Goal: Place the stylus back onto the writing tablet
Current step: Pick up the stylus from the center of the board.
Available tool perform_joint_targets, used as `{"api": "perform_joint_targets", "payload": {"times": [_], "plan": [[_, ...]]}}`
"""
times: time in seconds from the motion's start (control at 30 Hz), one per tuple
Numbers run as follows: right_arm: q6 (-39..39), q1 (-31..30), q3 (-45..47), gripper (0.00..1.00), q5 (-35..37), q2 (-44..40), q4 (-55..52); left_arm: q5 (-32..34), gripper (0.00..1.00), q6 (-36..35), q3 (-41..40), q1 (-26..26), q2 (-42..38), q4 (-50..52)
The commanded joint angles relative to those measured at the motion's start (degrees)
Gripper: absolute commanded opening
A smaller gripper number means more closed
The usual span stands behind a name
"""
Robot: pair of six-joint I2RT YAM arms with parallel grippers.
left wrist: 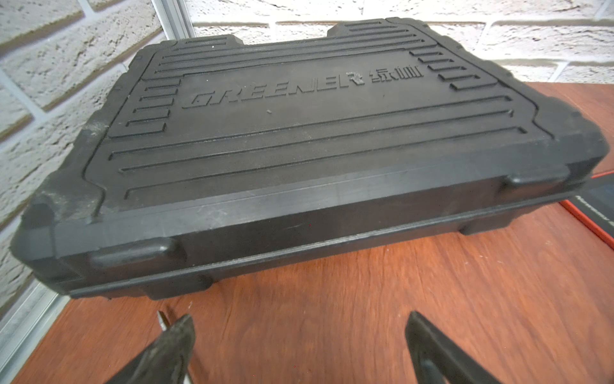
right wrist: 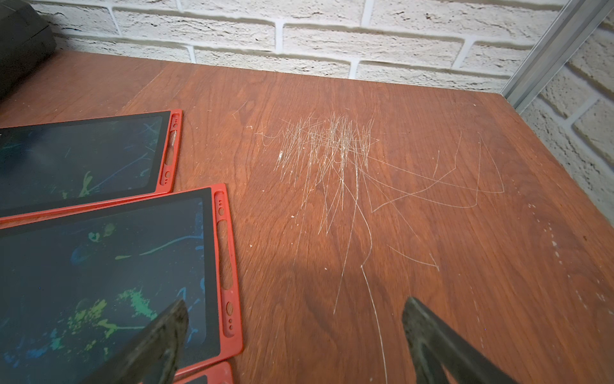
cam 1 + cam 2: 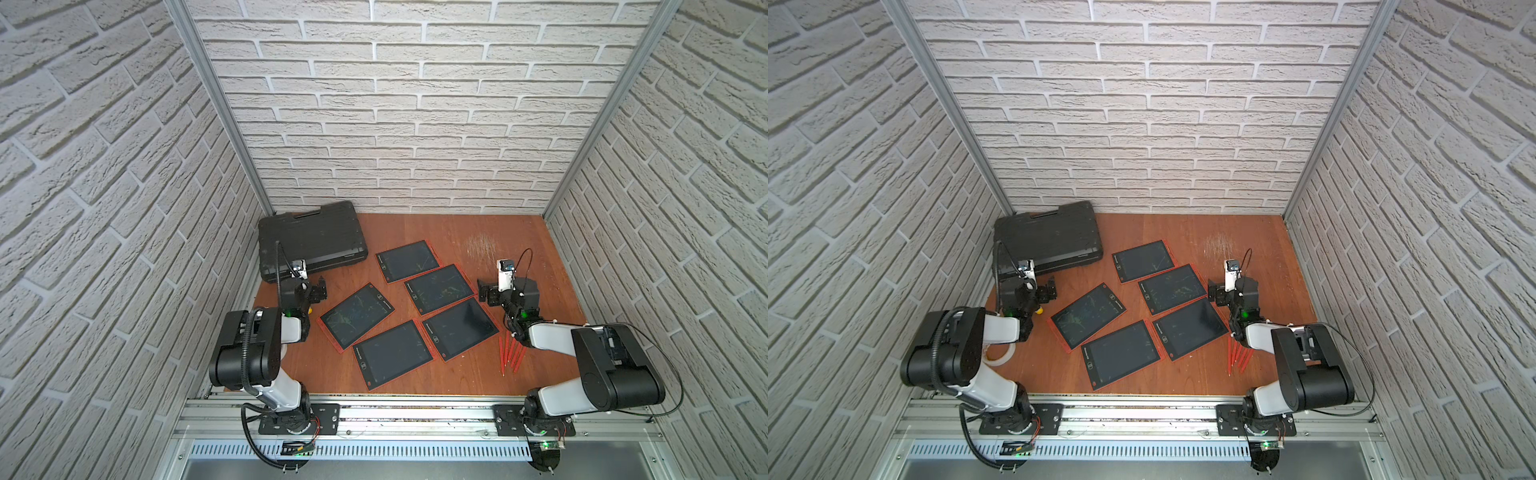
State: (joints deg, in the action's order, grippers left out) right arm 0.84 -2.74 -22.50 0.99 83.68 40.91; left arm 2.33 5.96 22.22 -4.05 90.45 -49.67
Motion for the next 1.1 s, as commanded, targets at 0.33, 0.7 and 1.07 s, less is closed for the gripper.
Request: {"api": "perform_joint_targets", "payload": {"times": [0.33,0.7,1.07], "plan": [[0.3,-0.42,0.09,0.99,-0.55,-0.29,1.8,-2.15,0.98,-0.05,0.13,-0.97,-0.54,-2.61],[0.26,-0.46,0.18,0.99,-0.51,-0.36,1.88,-4.06,0.98,0.64,0.02,-2.16,-0.52,-2.75],[0.27,-0.42,0.88,0.99,-0.93,-0.98,2.68,-3.74,0.98,1.22,-3.67,-2.13,-1.21,-9.08]]}}
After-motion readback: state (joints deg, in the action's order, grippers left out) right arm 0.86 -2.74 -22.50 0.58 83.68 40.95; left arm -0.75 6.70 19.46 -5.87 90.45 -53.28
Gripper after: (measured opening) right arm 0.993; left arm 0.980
